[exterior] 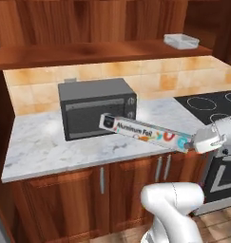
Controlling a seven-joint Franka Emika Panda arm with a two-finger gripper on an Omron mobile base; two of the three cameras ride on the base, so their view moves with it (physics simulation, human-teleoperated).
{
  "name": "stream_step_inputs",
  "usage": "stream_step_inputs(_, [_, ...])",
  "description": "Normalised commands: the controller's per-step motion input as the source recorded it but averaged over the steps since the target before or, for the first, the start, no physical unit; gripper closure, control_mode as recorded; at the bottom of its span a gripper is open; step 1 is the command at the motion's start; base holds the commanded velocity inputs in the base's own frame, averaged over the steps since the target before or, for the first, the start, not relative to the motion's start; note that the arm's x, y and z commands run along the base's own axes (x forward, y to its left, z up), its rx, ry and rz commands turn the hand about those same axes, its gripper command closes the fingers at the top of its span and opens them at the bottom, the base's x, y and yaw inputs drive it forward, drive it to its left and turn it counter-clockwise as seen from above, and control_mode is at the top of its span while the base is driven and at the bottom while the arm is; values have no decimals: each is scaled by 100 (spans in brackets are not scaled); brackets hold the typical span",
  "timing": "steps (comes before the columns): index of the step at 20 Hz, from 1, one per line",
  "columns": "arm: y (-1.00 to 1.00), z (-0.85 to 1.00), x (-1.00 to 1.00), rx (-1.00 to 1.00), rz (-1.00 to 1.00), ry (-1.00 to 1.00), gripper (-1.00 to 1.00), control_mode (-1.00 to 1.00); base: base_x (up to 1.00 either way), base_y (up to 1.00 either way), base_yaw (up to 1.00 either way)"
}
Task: Retrieve the tupperware and aluminum foil from the cabinet and place them on the dining counter near the plate with lemon wedge and fish to prepare for storing leftovers.
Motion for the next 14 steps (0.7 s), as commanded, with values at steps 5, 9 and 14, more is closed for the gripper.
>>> stream_step_inputs(5, [0,0,0,0,0,0,100,100,-90,-27,-64])
stream_step_inputs(9, [0,0,0,0,0,0,100,100,-39,-1,-88])
stream_step_inputs(14, [0,0,0,0,0,0,100,100,-3,0,-98])
